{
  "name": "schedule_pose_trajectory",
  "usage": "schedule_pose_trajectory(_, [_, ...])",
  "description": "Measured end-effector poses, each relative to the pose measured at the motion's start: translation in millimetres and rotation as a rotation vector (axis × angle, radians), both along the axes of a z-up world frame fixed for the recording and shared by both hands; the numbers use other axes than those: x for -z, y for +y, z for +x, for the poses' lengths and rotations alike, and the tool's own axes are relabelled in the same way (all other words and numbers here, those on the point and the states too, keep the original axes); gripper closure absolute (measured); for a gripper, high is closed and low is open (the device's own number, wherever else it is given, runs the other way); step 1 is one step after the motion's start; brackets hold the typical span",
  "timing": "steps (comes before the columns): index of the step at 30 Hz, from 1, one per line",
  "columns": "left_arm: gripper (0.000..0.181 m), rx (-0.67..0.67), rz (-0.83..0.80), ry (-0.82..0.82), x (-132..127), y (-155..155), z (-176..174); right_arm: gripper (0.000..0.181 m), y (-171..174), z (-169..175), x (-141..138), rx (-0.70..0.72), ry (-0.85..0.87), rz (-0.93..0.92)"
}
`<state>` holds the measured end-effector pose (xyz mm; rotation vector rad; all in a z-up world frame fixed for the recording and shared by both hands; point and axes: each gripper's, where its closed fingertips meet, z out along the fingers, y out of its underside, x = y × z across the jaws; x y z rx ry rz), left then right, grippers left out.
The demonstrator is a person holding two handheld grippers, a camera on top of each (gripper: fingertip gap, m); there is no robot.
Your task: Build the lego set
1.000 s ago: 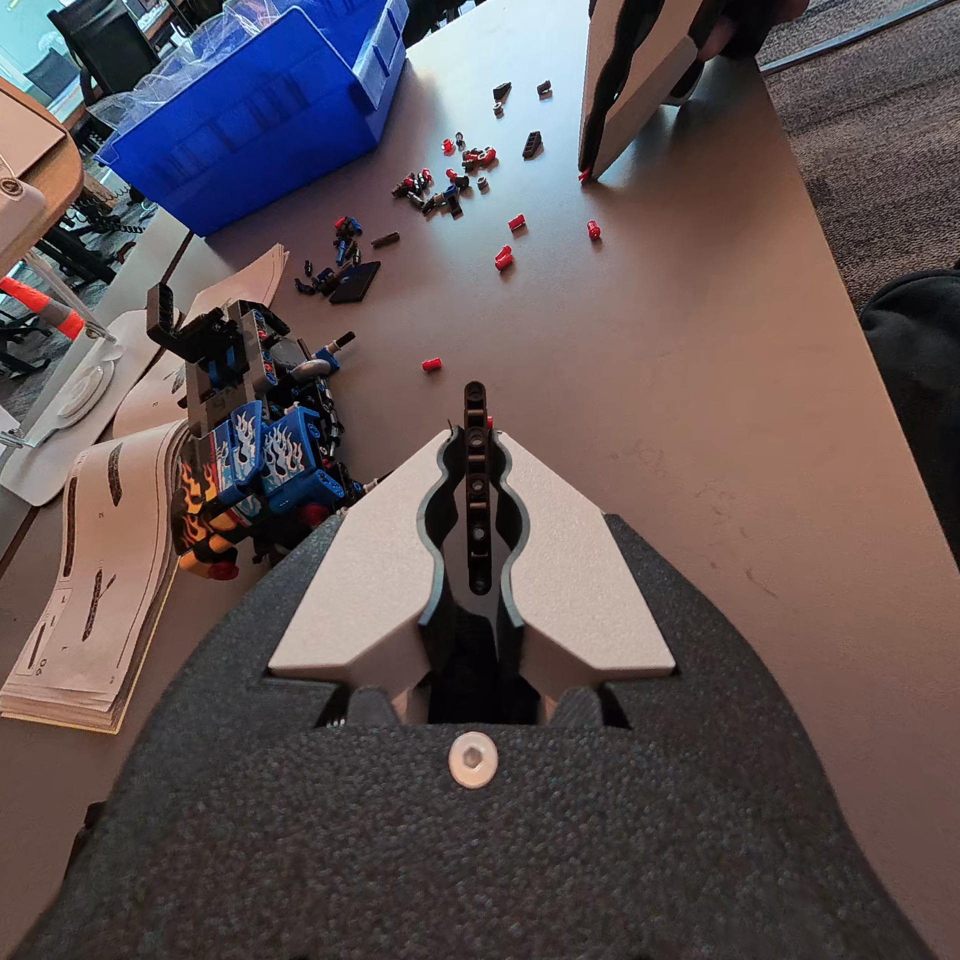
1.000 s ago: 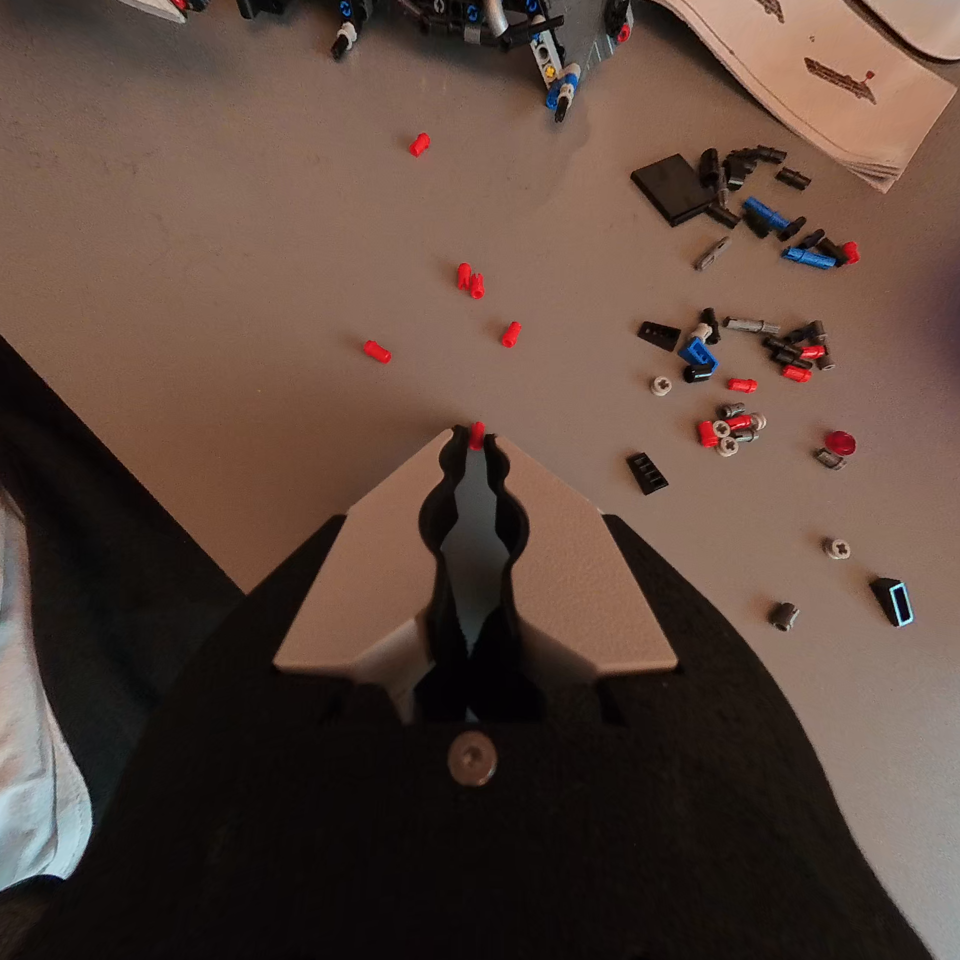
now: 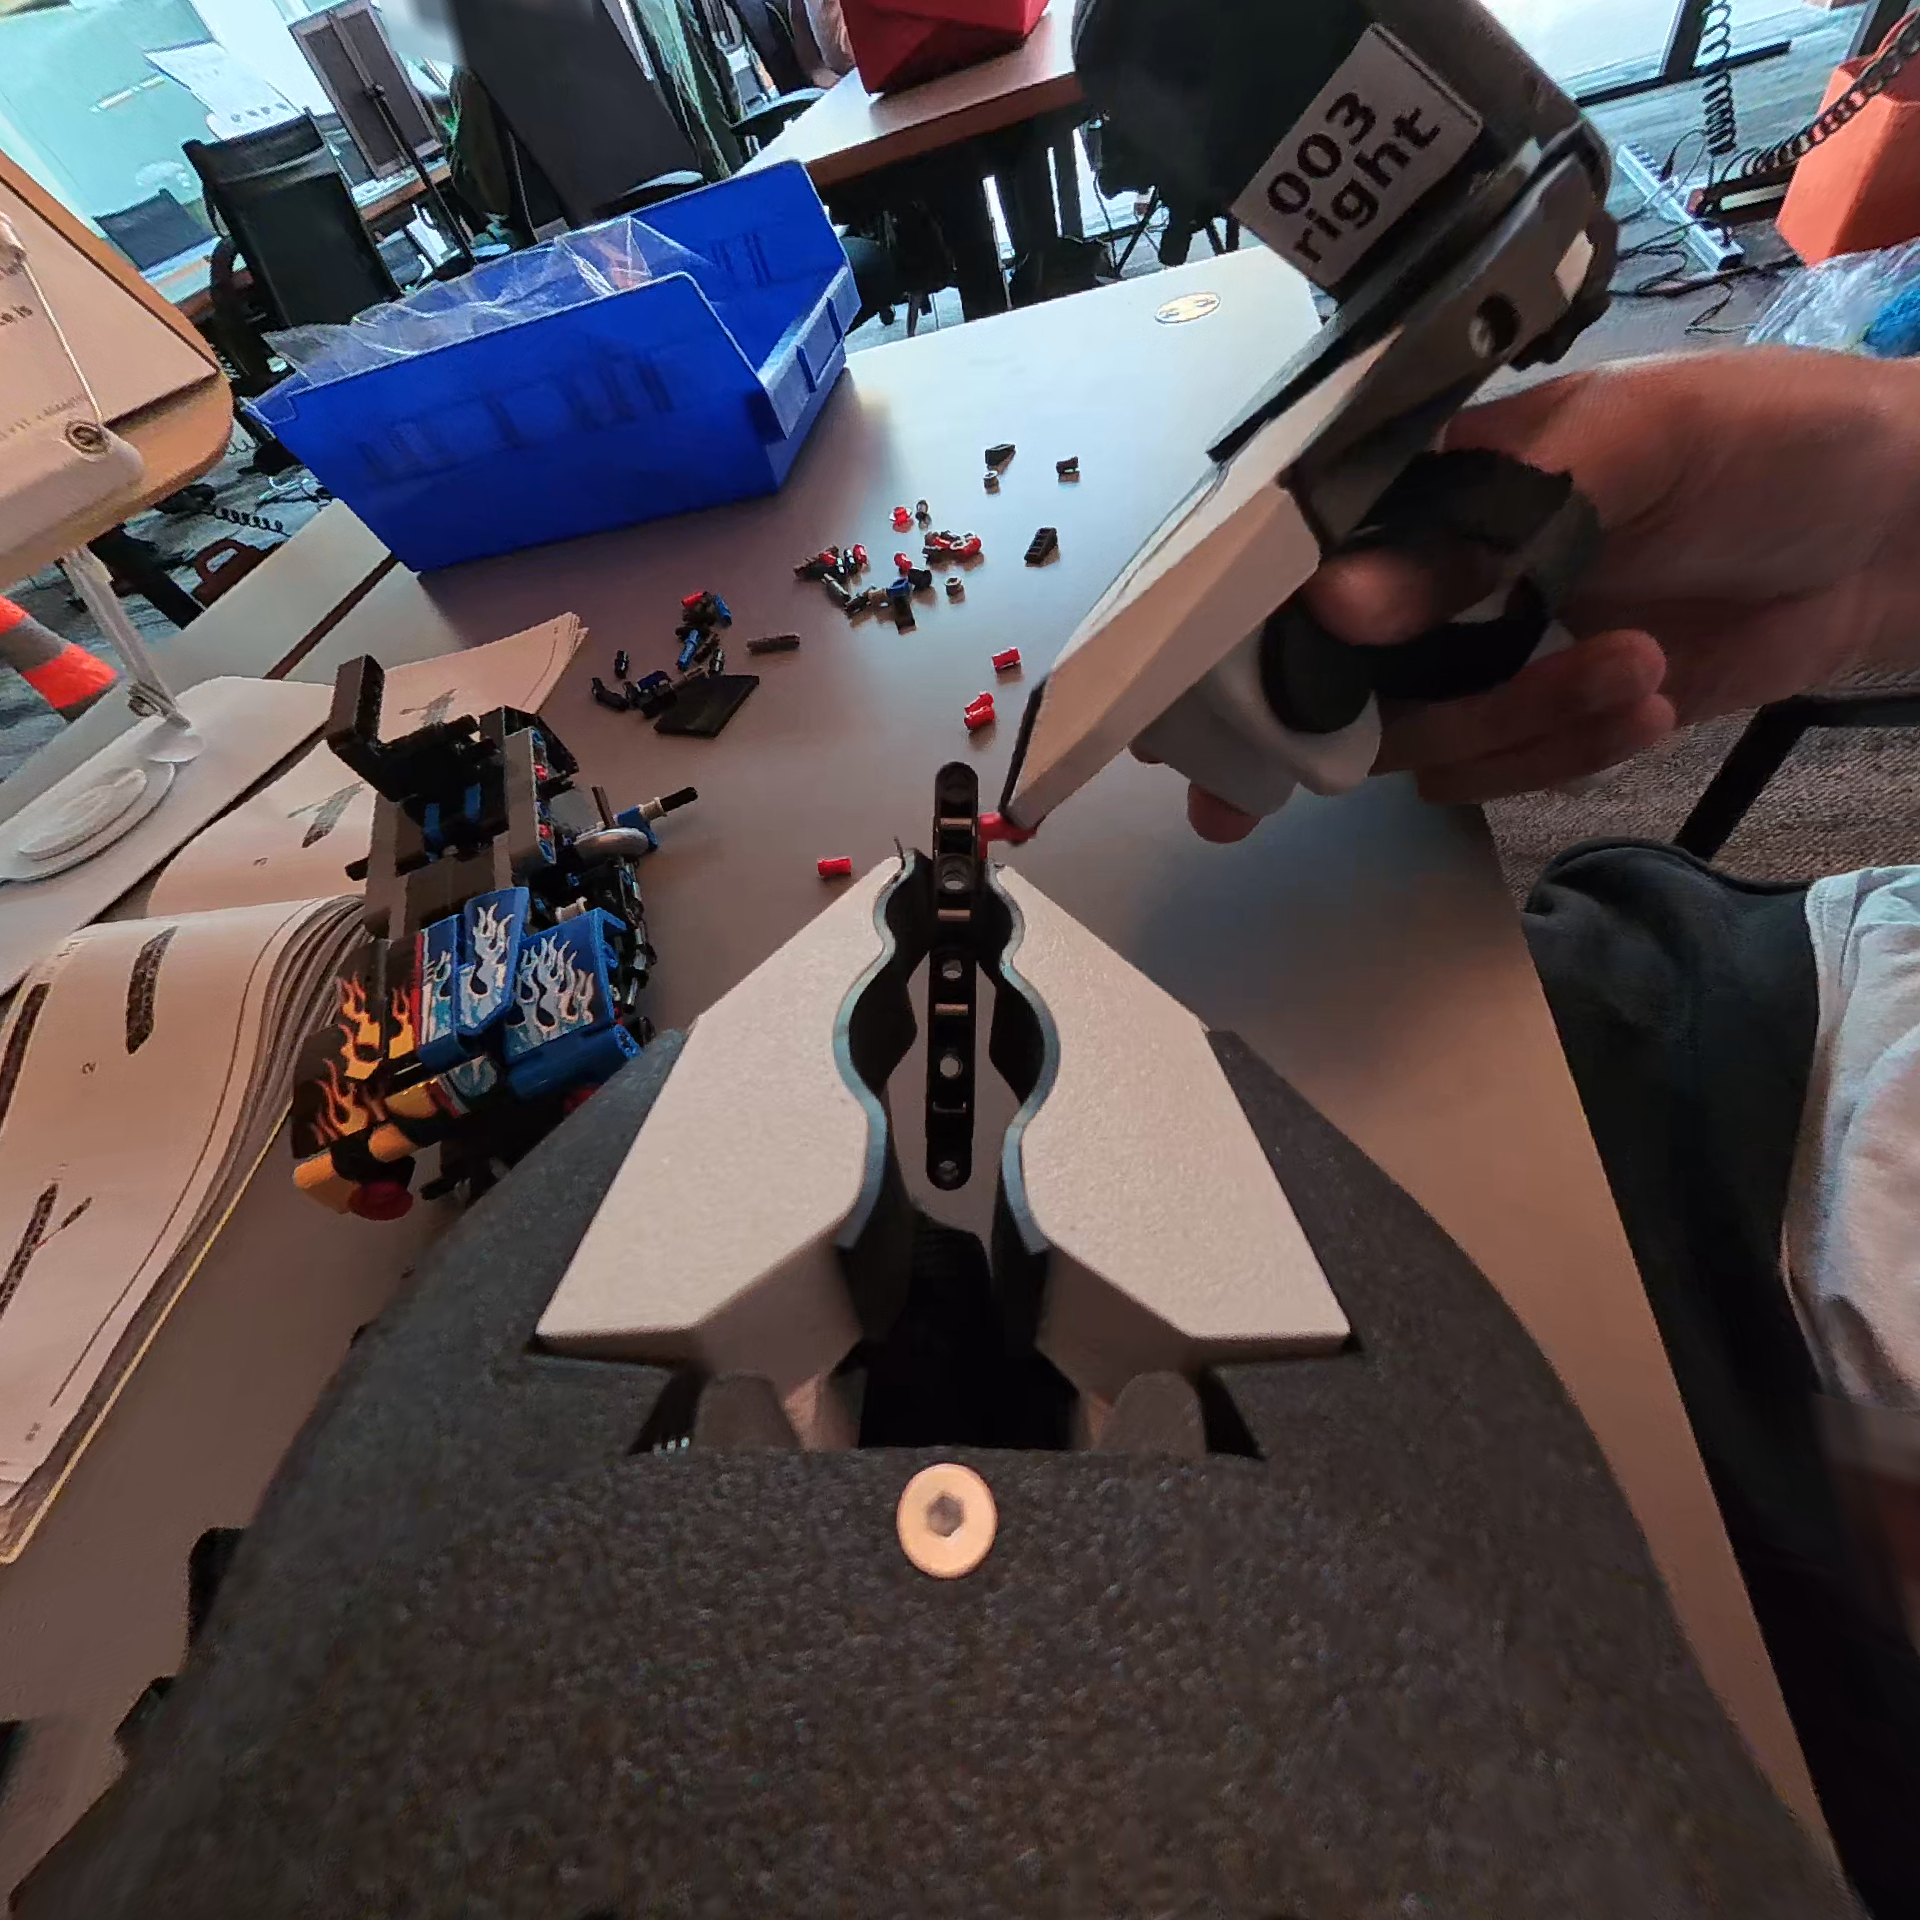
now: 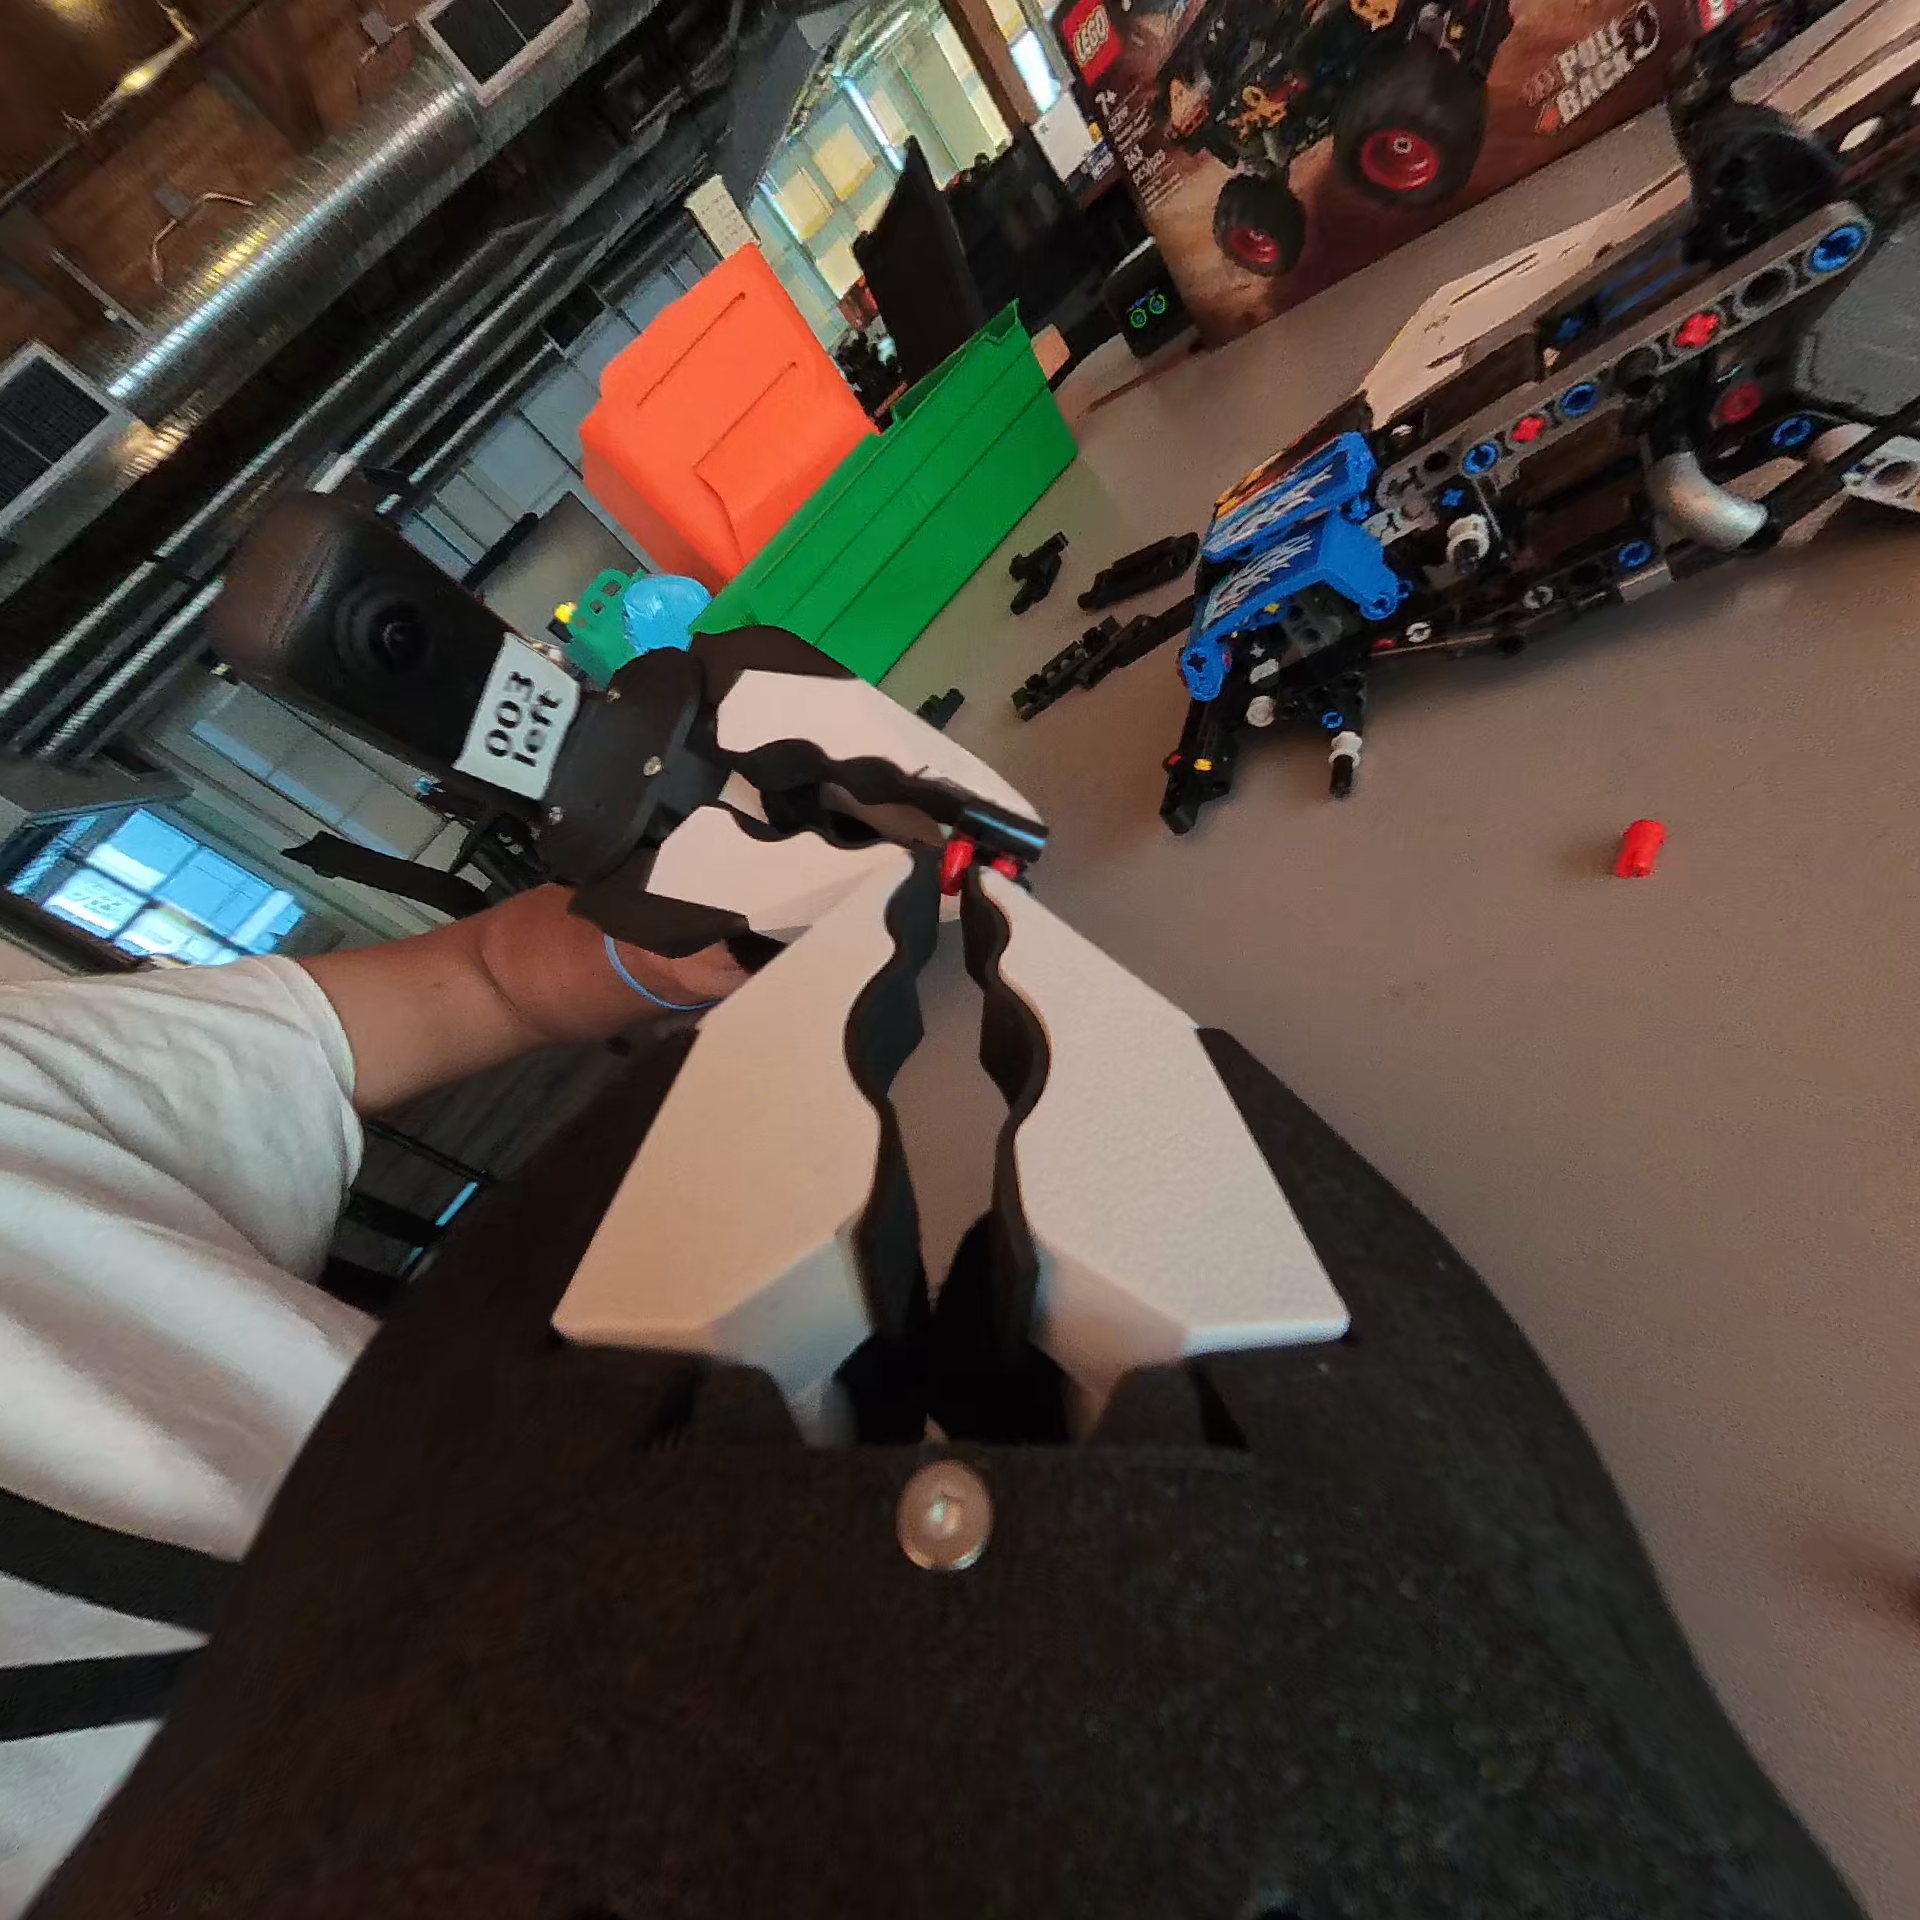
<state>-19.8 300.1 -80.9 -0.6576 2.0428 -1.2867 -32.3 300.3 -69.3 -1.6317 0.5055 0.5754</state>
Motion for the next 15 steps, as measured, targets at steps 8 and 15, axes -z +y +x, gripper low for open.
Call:
schedule_pose_trajectory(8, [0.175, -0.038, 0.072, -0.040, 1.9, 1.6, 1.8, 0.178, 2.1, 1.7, 2.2, 0.025, -0.017, -0.017])
schedule_pose_trajectory(15, [0.175, -0.040, 0.106, -0.027, 7.0, 2.1, 1.9, 0.178, 3.4, 3.1, 7.5, 0.054, -0.104, -0.068])
